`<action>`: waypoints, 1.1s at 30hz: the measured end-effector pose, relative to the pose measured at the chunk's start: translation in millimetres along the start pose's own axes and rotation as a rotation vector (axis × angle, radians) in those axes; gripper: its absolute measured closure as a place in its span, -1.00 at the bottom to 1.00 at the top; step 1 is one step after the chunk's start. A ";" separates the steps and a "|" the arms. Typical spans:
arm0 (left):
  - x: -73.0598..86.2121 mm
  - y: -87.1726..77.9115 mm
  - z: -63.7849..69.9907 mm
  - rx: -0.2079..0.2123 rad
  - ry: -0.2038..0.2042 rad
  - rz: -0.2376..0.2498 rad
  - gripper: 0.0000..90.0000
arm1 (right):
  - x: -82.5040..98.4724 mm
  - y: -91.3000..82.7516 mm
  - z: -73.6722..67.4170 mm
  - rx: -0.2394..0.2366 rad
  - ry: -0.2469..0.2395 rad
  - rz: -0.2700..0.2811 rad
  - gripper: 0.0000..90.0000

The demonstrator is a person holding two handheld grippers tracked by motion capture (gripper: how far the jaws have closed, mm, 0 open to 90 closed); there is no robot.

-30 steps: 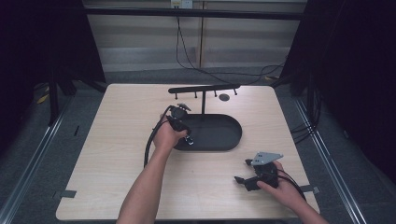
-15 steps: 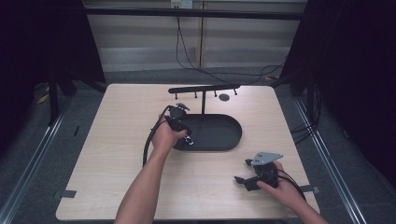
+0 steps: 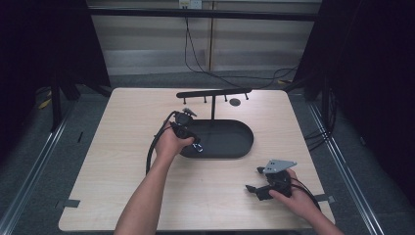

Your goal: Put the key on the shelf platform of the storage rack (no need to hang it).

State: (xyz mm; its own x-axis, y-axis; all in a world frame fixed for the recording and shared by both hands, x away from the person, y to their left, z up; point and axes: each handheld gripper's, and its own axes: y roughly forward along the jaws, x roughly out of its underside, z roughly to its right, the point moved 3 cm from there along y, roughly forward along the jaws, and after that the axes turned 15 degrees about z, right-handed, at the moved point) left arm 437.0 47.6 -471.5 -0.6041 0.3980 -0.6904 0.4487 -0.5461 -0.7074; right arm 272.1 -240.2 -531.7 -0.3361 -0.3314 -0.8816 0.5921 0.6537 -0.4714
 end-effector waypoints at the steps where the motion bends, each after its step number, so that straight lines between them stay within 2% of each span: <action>1: 0.3 -0.8 0.3 0.001 -0.003 -0.001 0.03 | 0.0 0.0 0.0 0.000 0.000 0.000 -0.62; 3: 0.7 -2.8 0.8 0.005 -0.013 -0.006 0.01 | 0.0 0.0 0.0 0.000 0.001 0.000 -0.62; 11: 0.2 -14.5 1.6 0.012 0.004 -0.002 -0.02 | 0.0 0.0 0.0 0.000 0.000 0.000 -0.62; 22: 3.2 -29.4 0.1 0.017 0.002 -0.011 -0.07 | 0.0 0.0 0.0 0.000 0.000 0.000 -0.62; 24: 4.1 -31.8 -1.9 0.019 0.014 -0.014 -0.08 | 0.0 0.0 0.0 0.000 0.000 0.000 -0.62; 25: 4.7 -32.4 -1.9 0.017 0.004 -0.007 -0.08 | 0.0 0.0 0.0 0.000 0.000 0.000 -0.62; 33: 10.8 -40.4 -6.5 0.011 -0.003 -0.001 -0.12 | 0.0 -0.1 0.0 -0.001 -0.001 0.000 -0.62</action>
State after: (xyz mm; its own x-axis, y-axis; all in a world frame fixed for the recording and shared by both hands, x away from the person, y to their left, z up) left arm 416.6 78.8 -451.4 -0.6066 0.3960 -0.6893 0.4410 -0.5537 -0.7063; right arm 272.1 -240.3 -531.7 -0.3356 -0.3324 -0.8814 0.5914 0.6540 -0.4718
